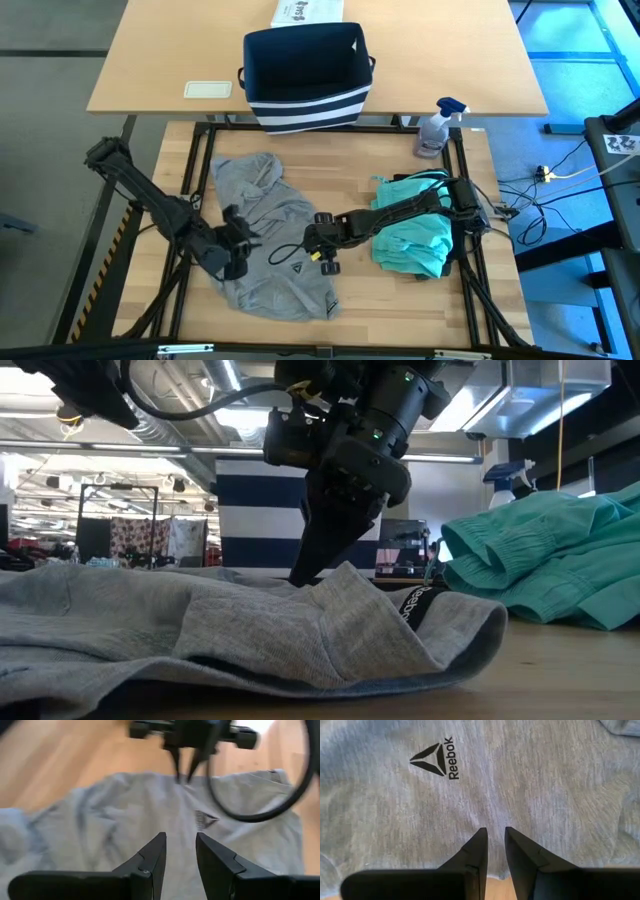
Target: Fold Laundry from Bin
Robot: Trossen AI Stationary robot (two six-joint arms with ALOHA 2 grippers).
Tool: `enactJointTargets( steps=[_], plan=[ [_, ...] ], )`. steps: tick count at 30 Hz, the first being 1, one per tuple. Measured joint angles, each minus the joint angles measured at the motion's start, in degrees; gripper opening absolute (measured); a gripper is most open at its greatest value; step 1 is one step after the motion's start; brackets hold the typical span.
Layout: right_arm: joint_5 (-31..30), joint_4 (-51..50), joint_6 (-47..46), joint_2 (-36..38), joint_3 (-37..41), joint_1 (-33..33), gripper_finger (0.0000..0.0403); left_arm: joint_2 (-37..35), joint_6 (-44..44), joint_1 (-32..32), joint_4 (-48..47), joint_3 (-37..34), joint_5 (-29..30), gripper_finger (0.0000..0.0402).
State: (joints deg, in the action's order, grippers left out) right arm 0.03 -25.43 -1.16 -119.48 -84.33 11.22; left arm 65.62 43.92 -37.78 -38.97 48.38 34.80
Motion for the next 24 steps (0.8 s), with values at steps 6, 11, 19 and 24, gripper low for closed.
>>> enactJointTargets(
  steps=[6, 11, 19, 24],
  plan=[
    [0.61, 1.21, 0.12, 0.0, -0.02, 0.0, 0.0066, -5.48, 0.34, -1.49, -1.58, -1.02, 8.69, 0.0101],
    [0.62, 2.25, 0.09, 0.0, -0.04, 0.0, 0.0066, -5.85, 4.38, -3.48, 2.45, -4.02, 17.13, 0.0101],
    [1.82, 3.39, -0.01, 0.0, -0.04, 0.04, 0.0066, -5.23, 6.9, -5.51, 10.76, -9.44, 20.12, 0.0101],
    [4.13, 5.55, -0.03, 0.0, -0.04, 0.07, 0.0066, -9.8, 3.75, -5.51, 11.14, -9.44, 19.95, 0.0101]
  ],
)
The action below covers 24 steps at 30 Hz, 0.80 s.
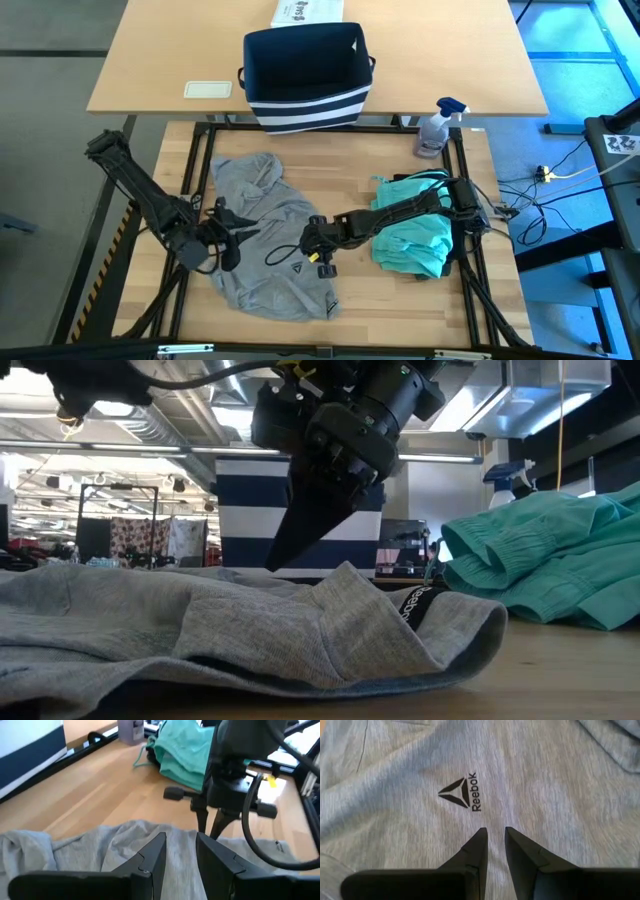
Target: Fold Laundry from Bin
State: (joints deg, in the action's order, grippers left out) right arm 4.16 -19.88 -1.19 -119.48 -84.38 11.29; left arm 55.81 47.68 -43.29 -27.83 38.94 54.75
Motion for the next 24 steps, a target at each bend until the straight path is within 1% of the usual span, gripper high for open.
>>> enactJointTargets(
  steps=[3, 6, 10, 14, 19, 24],
  plan=[
    [0.02, 0.43, 0.0, 0.0, 0.0, 0.0, 0.0066, -2.56, -0.72, 0.02, 0.12, 0.02, 0.51, 0.0101],
    [0.0, 0.53, 0.01, 0.0, 0.0, 0.0, 0.0066, -2.21, 0.32, 0.02, 0.11, 0.02, -0.79, 0.0101],
    [0.02, 0.54, 0.02, 0.0, 0.0, 0.0, 0.0066, 1.86, 3.16, 0.02, 0.22, 0.02, -4.37, 0.0101],
    [0.22, 0.5, 0.02, 0.0, 0.0, 0.39, 0.0066, 6.82, 7.05, 0.0, 0.5, 0.02, -10.36, 0.0101],
    [1.98, 0.43, 0.11, 0.0, 0.0, 1.22, 0.0066, 12.66, 12.38, 0.0, 0.57, 0.02, -17.48, 0.0101],
    [2.08, 0.46, 0.19, 0.0, 0.0, 2.05, 0.0066, 16.48, 14.91, 0.0, 0.66, 0.01, -20.12, 0.0101]
  ],
)
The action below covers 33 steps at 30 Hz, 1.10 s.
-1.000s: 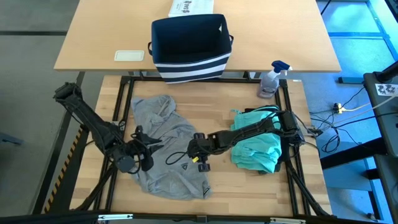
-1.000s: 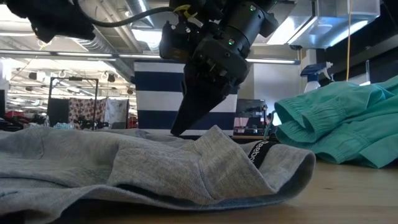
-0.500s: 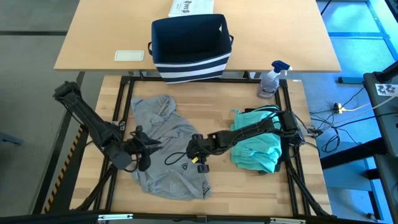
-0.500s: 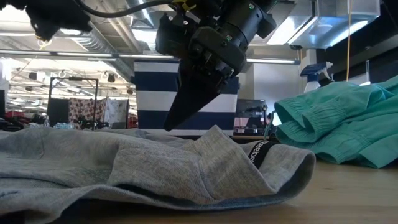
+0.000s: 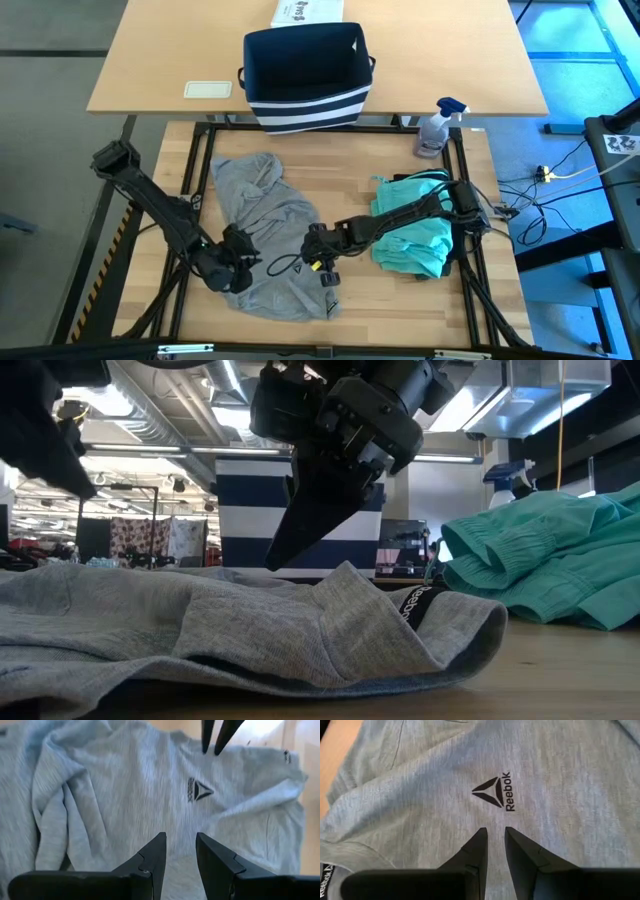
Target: Fold Laundry from Bin
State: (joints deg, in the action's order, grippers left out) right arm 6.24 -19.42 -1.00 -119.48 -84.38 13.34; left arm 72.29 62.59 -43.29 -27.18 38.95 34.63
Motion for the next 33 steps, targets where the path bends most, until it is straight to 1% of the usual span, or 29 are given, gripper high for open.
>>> enactJointTargets(
  steps=[4, 14, 15, 18, 20, 24, 30, 33],
  plan=[
    [0.02, -0.04, -0.02, 0.0, 0.0, -0.07, 0.0066, 0.77, 0.31, 0.0, 0.36, -0.01, -1.23, 0.0101],
    [0.02, -0.04, -0.02, 0.0, 0.0, -0.09, 0.0066, 0.79, 0.28, 0.0, 0.67, -0.01, -1.41, 0.0101],
    [0.02, -0.04, -0.02, 0.0, 0.0, -0.09, 0.0066, 0.79, 0.1, 0.02, 0.8, 0.07, -2.48, 0.0101],
    [0.02, -0.04, -0.02, 0.0, 0.0, -0.09, 0.0066, 0.42, -1.24, 0.28, 0.58, 0.85, -8.23, 0.0101],
    [0.02, -0.02, -0.02, 0.0, 0.0, -0.09, 0.0066, 0.37, -1.42, 0.46, 0.82, 1.66, -9.67, 0.0101],
    [0.02, 0.02, -0.02, 0.0, 0.02, -0.09, 0.0066, 0.37, -1.64, 0.52, 0.72, 2.13, -8.82, 0.0101],
    [0.02, 0.02, -0.02, 0.0, 0.04, -0.09, 0.0066, 0.54, -1.7, 1.19, -0.53, 2.09, -2.96, 0.0101],
    [0.02, 0.02, -0.15, 0.0, 0.04, -0.09, 0.0066, 0.57, -1.76, 1.74, -0.59, 1.8, -2.34, 0.0101]
  ],
)
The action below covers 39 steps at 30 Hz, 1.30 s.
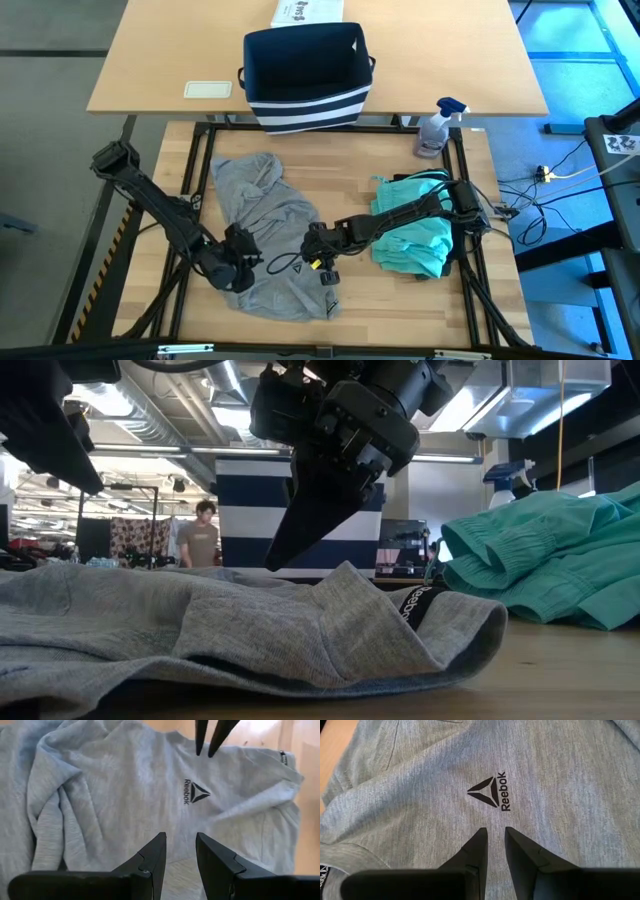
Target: Fold Laundry from Bin
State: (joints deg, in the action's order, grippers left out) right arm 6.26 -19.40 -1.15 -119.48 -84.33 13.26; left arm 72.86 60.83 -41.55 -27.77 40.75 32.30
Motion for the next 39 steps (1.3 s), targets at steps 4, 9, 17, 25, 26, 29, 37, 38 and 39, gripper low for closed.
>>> enactJointTargets(
  steps=[4, 9, 17, 25, 26, 29, 37, 38, 39],
  plan=[
    [0.0, -0.15, -0.06, -0.44, 0.01, 0.24, 0.0066, 0.0, 0.2, -0.52, 0.0, -0.52, -0.56, 0.0101],
    [0.0, -1.07, -0.13, -1.66, 0.13, 0.26, 0.0066, 0.09, 4.86, -2.33, -1.99, -2.33, -3.97, 0.0101],
    [-1.3, -2.68, -2.74, -2.57, 0.04, 0.26, 0.0066, 0.11, 14.64, -3.7, -8.87, -2.94, -16.08, 0.0101],
    [-1.75, -4.19, -3.11, -2.69, 0.07, 0.22, 0.0066, 0.11, 23.33, -5.2, -10.47, -2.94, -32.28, 0.0101],
    [-1.75, -4.42, -3.22, -2.69, 0.07, 0.22, 0.0066, 0.11, 24.92, -5.44, -11.11, -2.94, -34.02, 0.0101],
    [-1.77, -5.18, -3.38, -2.69, 0.07, 0.22, 0.0066, 0.11, 29.46, -6.25, -12.72, -2.94, -38.58, 0.0101],
    [-1.79, -5.24, -3.32, -2.69, 0.05, 0.22, 0.0066, 0.11, 33.84, -7.01, -14.22, -2.94, -46.61, 0.0101],
    [-1.8, -5.25, -3.26, -2.69, 0.04, 0.22, 0.0066, 0.11, 33.02, -7.0, -14.2, -2.94, -45.96, 0.0101],
    [-1.81, -5.25, -3.21, -2.69, 0.06, 0.22, 0.0066, 0.11, 32.06, -7.0, -14.2, -2.94, -45.24, 0.0101]
  ],
)
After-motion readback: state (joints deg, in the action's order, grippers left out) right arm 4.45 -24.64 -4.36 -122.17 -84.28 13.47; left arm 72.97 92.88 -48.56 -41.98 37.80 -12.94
